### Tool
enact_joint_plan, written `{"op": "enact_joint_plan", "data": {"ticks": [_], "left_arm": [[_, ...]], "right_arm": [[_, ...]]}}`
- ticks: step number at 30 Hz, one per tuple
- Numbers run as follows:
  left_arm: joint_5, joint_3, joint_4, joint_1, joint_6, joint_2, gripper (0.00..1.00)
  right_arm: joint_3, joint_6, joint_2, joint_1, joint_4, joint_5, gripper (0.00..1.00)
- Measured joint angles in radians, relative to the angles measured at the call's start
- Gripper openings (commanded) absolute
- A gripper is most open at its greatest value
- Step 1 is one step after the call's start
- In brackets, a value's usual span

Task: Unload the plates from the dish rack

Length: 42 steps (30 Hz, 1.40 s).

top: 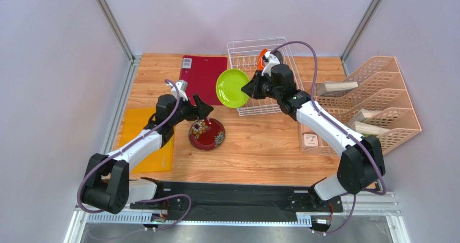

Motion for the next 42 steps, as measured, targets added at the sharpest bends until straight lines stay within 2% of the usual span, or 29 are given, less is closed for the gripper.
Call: {"op": "enact_joint_plan", "data": {"ticks": [4,10,12,14,15,19,21,23,24,37,38,40,42], "left_arm": [[0.013,0.000,0.065,-0.003,-0.024,0.001,0.89],[0.018,0.002,0.129,-0.007,-0.050,0.001,0.89],[0.018,0.006,0.142,-0.007,-0.058,0.001,0.85],[0.021,0.013,0.156,-0.007,-0.065,0.004,0.76],[0.021,0.016,0.164,-0.007,-0.069,0.008,0.75],[0.025,0.016,0.211,-0.007,-0.093,0.025,0.46],[0.029,0.016,0.235,-0.007,-0.098,0.030,0.36],[0.022,0.016,0.240,-0.005,-0.098,0.032,0.08],[0.018,0.016,0.240,-0.002,-0.105,0.036,0.00],[-0.016,-0.011,0.282,0.016,-0.109,0.039,0.00],[-0.017,-0.017,0.284,0.016,-0.107,0.039,0.02],[-0.016,-0.021,0.285,0.016,-0.103,0.040,0.14],[-0.013,-0.021,0.286,0.016,-0.095,0.042,0.16]], "right_arm": [[0.000,0.043,0.041,0.000,0.049,-0.103,0.00],[0.000,0.063,0.078,0.000,0.049,-0.158,0.00],[0.000,0.066,0.078,0.000,0.057,-0.173,0.00],[0.000,0.069,0.079,0.000,0.068,-0.196,0.00],[0.000,0.072,0.082,0.000,0.073,-0.208,0.00],[0.006,0.098,0.118,0.000,0.115,-0.291,0.00],[0.010,0.116,0.146,0.000,0.133,-0.331,0.00],[0.010,0.133,0.171,0.000,0.146,-0.369,0.00],[0.013,0.135,0.181,-0.003,0.152,-0.380,0.00],[0.061,0.145,0.263,-0.042,0.157,-0.479,0.00],[0.062,0.145,0.269,-0.042,0.156,-0.484,0.00],[0.063,0.145,0.278,-0.043,0.157,-0.493,0.00],[0.066,0.146,0.282,-0.046,0.159,-0.502,0.00]]}}
